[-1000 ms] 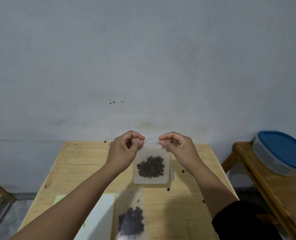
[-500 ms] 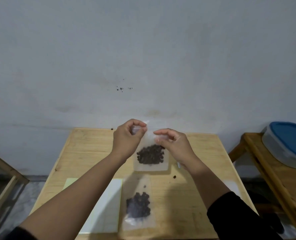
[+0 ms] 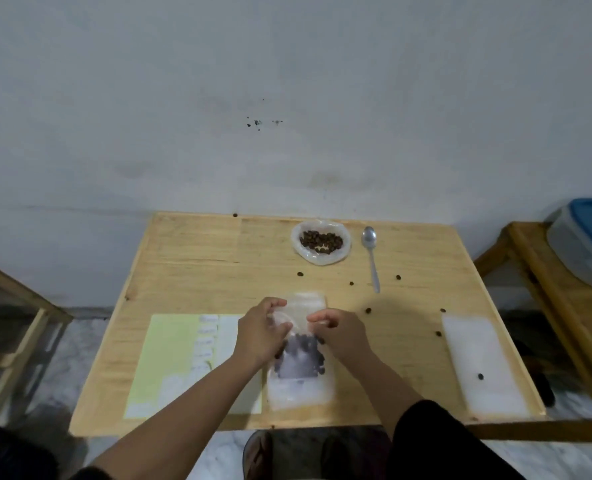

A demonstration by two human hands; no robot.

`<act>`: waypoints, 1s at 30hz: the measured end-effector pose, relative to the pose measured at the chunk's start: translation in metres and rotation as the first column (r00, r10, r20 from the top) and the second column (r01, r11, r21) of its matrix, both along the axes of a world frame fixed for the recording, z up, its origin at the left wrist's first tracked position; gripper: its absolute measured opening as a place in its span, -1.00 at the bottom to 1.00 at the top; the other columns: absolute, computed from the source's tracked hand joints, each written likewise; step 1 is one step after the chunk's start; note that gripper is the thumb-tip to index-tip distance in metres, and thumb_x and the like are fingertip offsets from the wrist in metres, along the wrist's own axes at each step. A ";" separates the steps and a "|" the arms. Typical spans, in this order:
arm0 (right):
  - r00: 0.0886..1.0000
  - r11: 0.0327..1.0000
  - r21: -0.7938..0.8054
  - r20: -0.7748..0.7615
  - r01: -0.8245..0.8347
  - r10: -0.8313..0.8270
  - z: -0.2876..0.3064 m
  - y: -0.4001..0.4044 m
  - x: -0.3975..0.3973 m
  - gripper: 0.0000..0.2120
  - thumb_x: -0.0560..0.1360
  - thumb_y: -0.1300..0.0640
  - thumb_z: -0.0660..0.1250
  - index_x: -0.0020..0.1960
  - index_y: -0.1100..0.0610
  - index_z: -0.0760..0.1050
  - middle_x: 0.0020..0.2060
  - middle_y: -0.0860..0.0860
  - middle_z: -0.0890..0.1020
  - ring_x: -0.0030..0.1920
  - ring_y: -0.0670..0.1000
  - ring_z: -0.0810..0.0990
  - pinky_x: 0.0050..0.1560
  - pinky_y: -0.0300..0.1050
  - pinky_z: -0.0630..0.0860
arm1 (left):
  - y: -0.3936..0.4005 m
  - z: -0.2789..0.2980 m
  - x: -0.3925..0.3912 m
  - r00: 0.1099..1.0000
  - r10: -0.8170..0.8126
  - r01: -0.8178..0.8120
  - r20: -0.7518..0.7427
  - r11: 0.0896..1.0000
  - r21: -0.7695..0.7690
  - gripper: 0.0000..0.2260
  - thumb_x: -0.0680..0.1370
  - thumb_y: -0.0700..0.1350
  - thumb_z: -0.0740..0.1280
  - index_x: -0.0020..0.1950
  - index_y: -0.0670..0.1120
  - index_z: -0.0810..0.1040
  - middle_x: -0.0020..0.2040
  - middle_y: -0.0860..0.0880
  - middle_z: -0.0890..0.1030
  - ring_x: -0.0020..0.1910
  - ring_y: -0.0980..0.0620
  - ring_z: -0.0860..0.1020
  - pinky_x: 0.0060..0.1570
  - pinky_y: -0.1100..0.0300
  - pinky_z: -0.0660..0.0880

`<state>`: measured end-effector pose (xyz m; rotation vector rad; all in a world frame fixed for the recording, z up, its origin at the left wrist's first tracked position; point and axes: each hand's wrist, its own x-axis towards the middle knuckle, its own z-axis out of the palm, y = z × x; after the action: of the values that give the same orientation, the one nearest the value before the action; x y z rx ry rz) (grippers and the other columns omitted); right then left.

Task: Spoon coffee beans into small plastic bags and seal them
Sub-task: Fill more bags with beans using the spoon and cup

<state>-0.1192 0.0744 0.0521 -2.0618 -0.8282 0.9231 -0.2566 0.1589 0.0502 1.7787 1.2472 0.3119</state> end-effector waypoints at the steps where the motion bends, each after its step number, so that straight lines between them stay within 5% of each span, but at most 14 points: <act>1: 0.999 0.999 -0.036 0.034 -0.008 0.009 -0.011 -0.002 -0.003 -0.90 0.42 0.19 0.39 -0.12 0.03 0.63 -0.31 -0.10 0.63 -0.29 -0.13 0.57 -0.19 -0.29 0.47 | -0.003 -0.009 -0.001 0.999 -0.017 0.016 -0.033 1.000 -0.004 -0.67 0.45 -0.12 0.43 0.20 0.03 0.51 0.08 0.00 0.58 -0.06 0.05 0.52 -0.04 0.28 0.40; 5: 0.995 0.993 -0.116 0.101 0.018 -0.007 -0.030 -0.006 -0.007 -0.89 0.44 0.13 0.38 -0.03 0.05 0.59 -0.15 -0.08 0.60 -0.18 -0.15 0.53 -0.27 -0.49 0.35 | -0.005 -0.029 0.002 0.995 -0.033 0.037 -0.092 0.998 0.043 -0.64 0.44 -0.14 0.43 0.23 -0.04 0.52 0.22 -0.04 0.53 0.12 0.02 0.51 0.13 0.30 0.35; 12: 0.908 0.983 -0.147 0.388 -0.109 0.158 -0.032 -0.007 -0.010 -0.70 0.52 0.15 0.24 0.23 0.17 0.48 0.21 0.08 0.43 0.22 0.03 0.42 0.21 -0.26 0.27 | -0.005 -0.036 -0.003 0.981 -0.125 0.153 -0.145 0.968 0.198 -0.61 0.53 -0.11 0.32 0.34 -0.10 0.38 0.46 -0.10 0.18 0.43 -0.02 0.23 0.34 0.28 0.16; 20: 0.771 0.931 -0.284 0.530 -0.230 0.352 -0.015 -0.020 0.007 -0.52 0.55 0.12 0.18 0.44 0.20 0.22 0.44 0.09 0.27 0.47 0.02 0.17 0.42 -0.13 0.16 | -0.004 -0.019 0.015 0.912 -0.297 0.394 -0.284 0.827 0.402 -0.58 0.54 -0.18 0.23 0.39 -0.22 0.31 0.28 -0.20 0.41 0.24 -0.15 0.40 0.19 0.10 0.37; 25: 0.668 0.940 -0.263 0.662 -0.216 0.339 0.005 -0.040 0.035 -0.53 0.52 0.13 0.23 0.38 0.26 0.28 0.34 0.15 0.38 0.41 0.10 0.27 0.39 -0.12 0.20 | -0.012 -0.004 0.055 0.840 -0.410 0.543 -0.356 0.635 0.550 -0.68 0.23 -0.23 0.41 -0.03 -0.24 0.56 -0.18 -0.16 0.58 -0.23 -0.13 0.59 -0.28 0.18 0.56; 30: 0.702 0.966 -0.255 0.679 -0.050 0.215 0.021 -0.082 0.083 -0.53 0.56 0.09 0.18 0.42 0.23 0.23 0.40 0.11 0.31 0.44 0.05 0.23 0.39 -0.15 0.20 | -0.042 0.011 0.110 0.777 -0.484 0.626 -0.402 0.533 0.569 -0.64 0.24 -0.23 0.51 0.01 -0.24 0.57 -0.11 -0.17 0.59 -0.11 -0.15 0.59 -0.16 0.12 0.57</act>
<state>-0.0360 -0.0071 0.0731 -2.6220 -1.3328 0.2547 -0.1469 0.1173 0.0609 2.8156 0.6079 0.2253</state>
